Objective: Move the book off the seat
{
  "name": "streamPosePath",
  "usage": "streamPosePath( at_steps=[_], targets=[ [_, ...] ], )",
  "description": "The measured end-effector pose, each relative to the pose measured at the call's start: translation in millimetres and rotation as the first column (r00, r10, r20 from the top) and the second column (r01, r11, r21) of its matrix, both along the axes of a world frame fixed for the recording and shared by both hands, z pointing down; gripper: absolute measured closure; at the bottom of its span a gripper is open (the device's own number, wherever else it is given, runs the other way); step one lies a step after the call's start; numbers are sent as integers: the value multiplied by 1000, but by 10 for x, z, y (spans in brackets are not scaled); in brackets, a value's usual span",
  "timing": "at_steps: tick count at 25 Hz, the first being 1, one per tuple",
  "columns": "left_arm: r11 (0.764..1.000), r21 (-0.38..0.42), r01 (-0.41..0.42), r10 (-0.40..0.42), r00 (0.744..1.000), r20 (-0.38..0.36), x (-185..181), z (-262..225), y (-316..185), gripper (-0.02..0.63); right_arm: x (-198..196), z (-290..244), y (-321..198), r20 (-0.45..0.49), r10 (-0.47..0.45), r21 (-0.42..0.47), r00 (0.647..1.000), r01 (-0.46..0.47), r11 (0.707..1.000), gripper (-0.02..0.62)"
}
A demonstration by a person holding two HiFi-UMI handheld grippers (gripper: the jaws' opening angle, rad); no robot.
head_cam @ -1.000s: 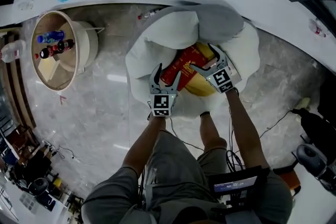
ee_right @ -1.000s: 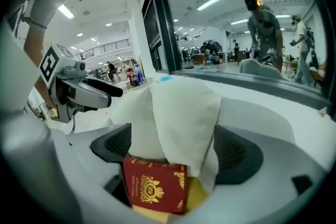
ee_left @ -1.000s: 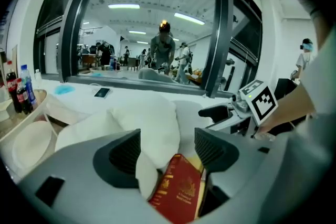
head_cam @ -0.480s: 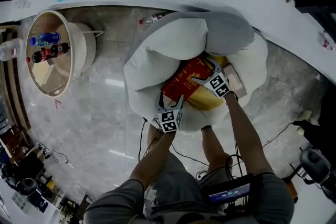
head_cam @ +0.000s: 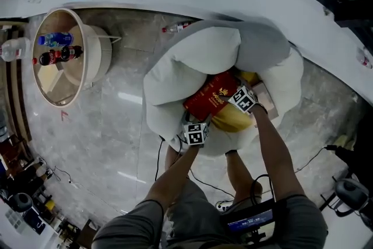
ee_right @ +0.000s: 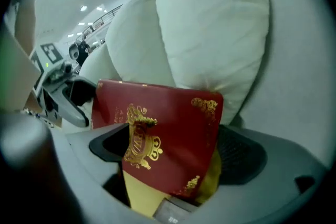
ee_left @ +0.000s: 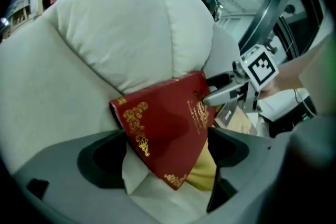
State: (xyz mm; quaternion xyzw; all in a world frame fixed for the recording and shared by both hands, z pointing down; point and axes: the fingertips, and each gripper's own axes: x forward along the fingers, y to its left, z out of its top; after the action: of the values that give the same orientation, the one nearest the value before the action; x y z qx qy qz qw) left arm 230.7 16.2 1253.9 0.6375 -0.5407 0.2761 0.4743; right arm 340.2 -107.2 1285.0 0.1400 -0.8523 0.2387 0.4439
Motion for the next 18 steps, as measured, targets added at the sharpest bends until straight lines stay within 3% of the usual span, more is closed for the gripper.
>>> streamPosePath(
  at_steps=[3, 6, 11, 15, 18],
  targets=[
    [998, -45, -38, 40, 999, 37, -39, 72, -34, 128, -3, -3, -7, -2, -9, -31, 1000, 9, 999, 101],
    [1000, -30, 1, 0, 1000, 31, -53, -11, -66, 127, 22, -175, -16, 26, 26, -2, 999, -26, 1000, 101],
    [999, 50, 5, -8, 999, 45, -139, -388, -79, 127, 54, -764, 149, 120, 121, 74, 985, -130, 989, 101],
    [979, 161, -122, 108, 990, 96, -223, -816, -256, 129, 76, -1286, 132, 190, 216, 131, 958, -243, 961, 101],
    [954, 246, -172, 142, 981, 135, -309, -1313, -556, 129, 93, -1787, 46, 249, 268, 191, 931, -319, 928, 101]
  ],
)
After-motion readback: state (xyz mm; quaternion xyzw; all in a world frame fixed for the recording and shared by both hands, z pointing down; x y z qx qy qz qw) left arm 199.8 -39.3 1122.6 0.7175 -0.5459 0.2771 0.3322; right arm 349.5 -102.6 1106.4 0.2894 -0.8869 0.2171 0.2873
